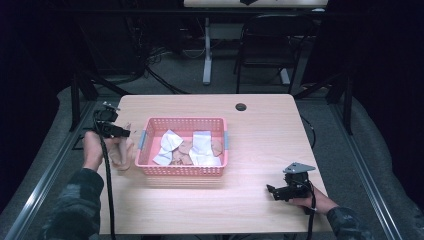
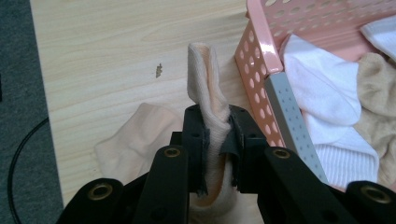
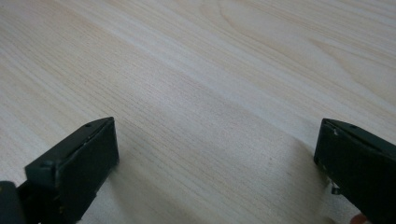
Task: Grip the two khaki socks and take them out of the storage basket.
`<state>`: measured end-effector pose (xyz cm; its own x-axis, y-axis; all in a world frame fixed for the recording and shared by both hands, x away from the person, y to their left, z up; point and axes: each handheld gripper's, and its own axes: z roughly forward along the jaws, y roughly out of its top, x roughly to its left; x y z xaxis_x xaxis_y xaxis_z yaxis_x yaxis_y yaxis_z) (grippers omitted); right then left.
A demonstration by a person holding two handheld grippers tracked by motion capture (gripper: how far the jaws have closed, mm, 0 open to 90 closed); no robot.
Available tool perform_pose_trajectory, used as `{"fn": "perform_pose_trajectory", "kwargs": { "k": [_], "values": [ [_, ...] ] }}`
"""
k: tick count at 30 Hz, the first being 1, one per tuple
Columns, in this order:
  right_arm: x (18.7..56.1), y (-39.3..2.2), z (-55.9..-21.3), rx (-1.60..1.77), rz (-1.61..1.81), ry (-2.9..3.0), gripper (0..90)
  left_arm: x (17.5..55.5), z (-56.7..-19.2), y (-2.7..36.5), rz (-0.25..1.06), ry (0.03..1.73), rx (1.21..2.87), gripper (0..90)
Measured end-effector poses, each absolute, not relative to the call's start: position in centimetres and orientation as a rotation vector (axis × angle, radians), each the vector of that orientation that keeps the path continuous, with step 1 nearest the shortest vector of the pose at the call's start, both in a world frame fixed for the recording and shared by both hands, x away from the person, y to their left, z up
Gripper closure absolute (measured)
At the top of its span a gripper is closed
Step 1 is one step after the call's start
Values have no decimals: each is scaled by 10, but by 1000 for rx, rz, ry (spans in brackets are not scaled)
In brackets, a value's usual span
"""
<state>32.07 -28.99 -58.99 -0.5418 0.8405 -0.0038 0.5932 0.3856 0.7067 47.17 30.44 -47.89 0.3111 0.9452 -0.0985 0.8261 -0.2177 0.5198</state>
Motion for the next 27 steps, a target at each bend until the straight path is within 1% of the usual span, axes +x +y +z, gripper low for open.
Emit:
{"fn": "perform_pose_trajectory", "kwargs": {
  "k": [4, 8, 11, 12, 14, 15, 16, 18, 23, 27],
  "values": [
    [321, -290, -590, 1245, 944, 2288, 0, 476, -490, 301, 296, 1581, 2093, 765],
    [321, -290, -590, 1245, 945, 2287, 0, 480, -502, 304, 242, 1601, 2051, 660],
    [321, -290, -590, 1245, 944, 2288, 0, 480, -508, 306, 231, 1613, 2044, 554],
    [321, -290, -590, 1245, 944, 2288, 0, 480, -508, 307, 231, 1617, 2037, 502],
    [321, -290, -590, 1246, 944, 2288, 0, 479, -507, 308, 233, 1619, 2036, 362],
    [321, -290, -590, 1245, 943, 2288, 0, 478, -505, 310, 257, 1629, 2035, 298],
    [321, -290, -590, 1248, 942, 2289, 0, 477, -503, 311, 264, 1630, 2032, 254],
    [321, -290, -590, 1245, 944, 2290, 0, 474, -499, 313, 288, 1632, 2033, 207],
    [321, -290, -590, 1246, 943, 2289, 0, 462, -487, 319, 334, 1628, 2038, 163],
    [321, -290, -590, 1247, 942, 2288, 0, 448, -474, 323, 380, 1606, 2034, 149]
  ]
}}
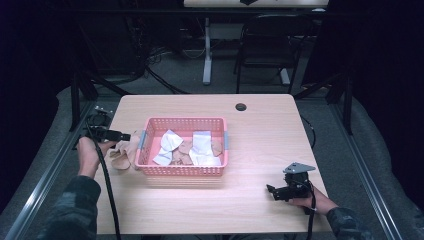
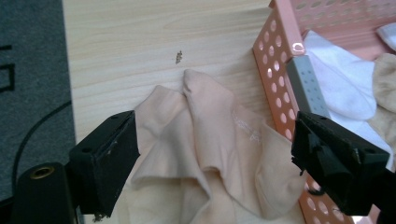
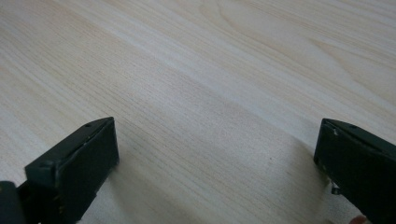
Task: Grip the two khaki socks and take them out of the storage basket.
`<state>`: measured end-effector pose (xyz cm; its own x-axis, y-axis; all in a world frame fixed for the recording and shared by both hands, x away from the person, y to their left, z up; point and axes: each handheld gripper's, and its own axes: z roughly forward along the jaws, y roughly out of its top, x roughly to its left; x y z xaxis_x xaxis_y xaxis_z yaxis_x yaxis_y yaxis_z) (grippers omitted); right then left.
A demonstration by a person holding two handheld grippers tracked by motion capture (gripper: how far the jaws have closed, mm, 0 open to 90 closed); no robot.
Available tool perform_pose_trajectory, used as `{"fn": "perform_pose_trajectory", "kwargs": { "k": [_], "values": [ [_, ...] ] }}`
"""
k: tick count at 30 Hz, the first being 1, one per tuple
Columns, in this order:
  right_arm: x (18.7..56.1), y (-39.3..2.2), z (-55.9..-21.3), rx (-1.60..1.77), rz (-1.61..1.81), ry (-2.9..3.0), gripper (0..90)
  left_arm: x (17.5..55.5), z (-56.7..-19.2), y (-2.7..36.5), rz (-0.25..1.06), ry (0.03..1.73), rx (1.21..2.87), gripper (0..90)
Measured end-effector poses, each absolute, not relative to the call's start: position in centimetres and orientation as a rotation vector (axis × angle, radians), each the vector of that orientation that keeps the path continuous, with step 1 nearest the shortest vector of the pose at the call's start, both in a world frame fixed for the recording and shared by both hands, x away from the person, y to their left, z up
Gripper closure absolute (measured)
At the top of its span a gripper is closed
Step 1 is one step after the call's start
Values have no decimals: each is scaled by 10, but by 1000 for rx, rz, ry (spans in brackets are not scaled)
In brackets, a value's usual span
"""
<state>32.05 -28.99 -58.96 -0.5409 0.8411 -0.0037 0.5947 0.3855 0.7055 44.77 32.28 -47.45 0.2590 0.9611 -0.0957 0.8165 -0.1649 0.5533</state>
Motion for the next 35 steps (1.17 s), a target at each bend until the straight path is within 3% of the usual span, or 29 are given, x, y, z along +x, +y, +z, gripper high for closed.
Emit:
{"fn": "perform_pose_trajectory", "kwargs": {
  "k": [10, 24, 35],
  "values": [
    [320, -289, -590, 1259, 947, 2276, 0, 389, -466, 322, 507, 1512, 2087, 96],
    [320, -289, -590, 1258, 947, 2278, 0, 328, -527, 305, 463, 1508, 2091, 66],
    [319, -289, -590, 1259, 954, 2278, 0, 331, -541, 296, 421, 1497, 2151, 33]
  ]
}}
